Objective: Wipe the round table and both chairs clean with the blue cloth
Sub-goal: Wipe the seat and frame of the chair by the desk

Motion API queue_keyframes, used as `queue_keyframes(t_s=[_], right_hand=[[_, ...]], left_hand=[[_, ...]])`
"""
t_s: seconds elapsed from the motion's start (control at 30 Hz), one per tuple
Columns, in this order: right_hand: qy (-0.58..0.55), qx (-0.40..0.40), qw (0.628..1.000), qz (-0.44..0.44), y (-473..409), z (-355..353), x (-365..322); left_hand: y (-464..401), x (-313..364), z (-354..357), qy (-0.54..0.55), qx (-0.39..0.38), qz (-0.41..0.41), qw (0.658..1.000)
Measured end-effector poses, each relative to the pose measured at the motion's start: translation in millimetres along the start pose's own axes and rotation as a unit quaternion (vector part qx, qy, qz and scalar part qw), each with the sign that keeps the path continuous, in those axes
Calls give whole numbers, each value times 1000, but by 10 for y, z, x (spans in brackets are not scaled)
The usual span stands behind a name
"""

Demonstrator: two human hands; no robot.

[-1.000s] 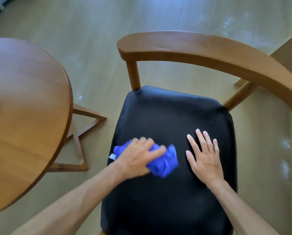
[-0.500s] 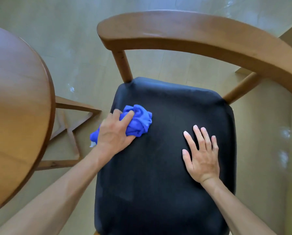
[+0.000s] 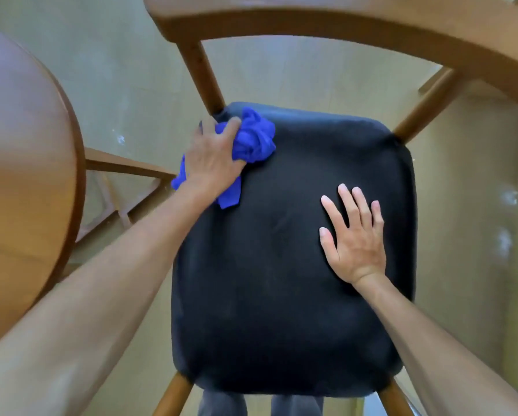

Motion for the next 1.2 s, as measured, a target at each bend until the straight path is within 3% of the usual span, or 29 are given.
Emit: queue_keyframes(t_s=[0.1, 0.27, 0.33, 0.4, 0.47, 0.5, 0.57, 0.67, 0.7, 0.77, 0.83, 0.93, 1.03, 1.13, 1.2], right_hand=[[-2, 12, 1000, 0, 9, 42, 26], [3, -14, 1000, 2, 61, 40, 72], [-4, -28, 1000, 7, 93, 23, 41], [-15, -42, 999, 12, 95, -15, 21], [-19, -51, 998, 12, 98, -41, -3], [-20, -51, 998, 13, 96, -57, -12], [-24, -45, 999, 12, 91, -84, -24], [-58, -30, 998, 10, 78, -115, -7], [-80, -27, 996, 13, 76, -122, 5], [-128, -24, 991, 29, 54, -142, 33], [-170, -33, 984, 42, 30, -167, 75], [-206, -72, 974, 53, 75, -228, 128], [-168, -118, 978, 38, 89, -316, 163], [-117, -151, 981, 18, 73, -371, 221], [-111, -154, 981, 23, 55, -387, 198]], left_hand=[[-118, 48, 153, 2, 5, -17, 1000], [1522, 217, 291, 11, -24, 119, 993], [2322, 261, 238, 30, -116, 235, 964], [2935, 234, 173, 18, -240, 343, 908], [3020, 182, 105, 3, -290, 404, 868], [2848, 178, 80, -5, -269, 414, 870], [2206, 236, 67, -12, -185, 383, 905], [828, 368, 51, -34, -61, 155, 985], [493, 411, 76, -23, -52, 78, 995], [241, 519, 178, -10, -42, 8, 999], [536, 637, 252, -22, -40, 43, 998], [1476, 727, 304, -24, -41, 184, 982], [2249, 698, 278, -9, -127, 314, 941], [2622, 532, 213, -17, -234, 373, 898], [2437, 343, 92, -17, -208, 359, 910]])
Point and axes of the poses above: each hand's wrist, its own y-axis away from the middle knuckle, its own z-axis out of the palm, x = y × z, the point moved 2 cm from there along -y, towards the middle knuckle, and after that the axes turned 4 degrees about z, right-handed, at the moved point
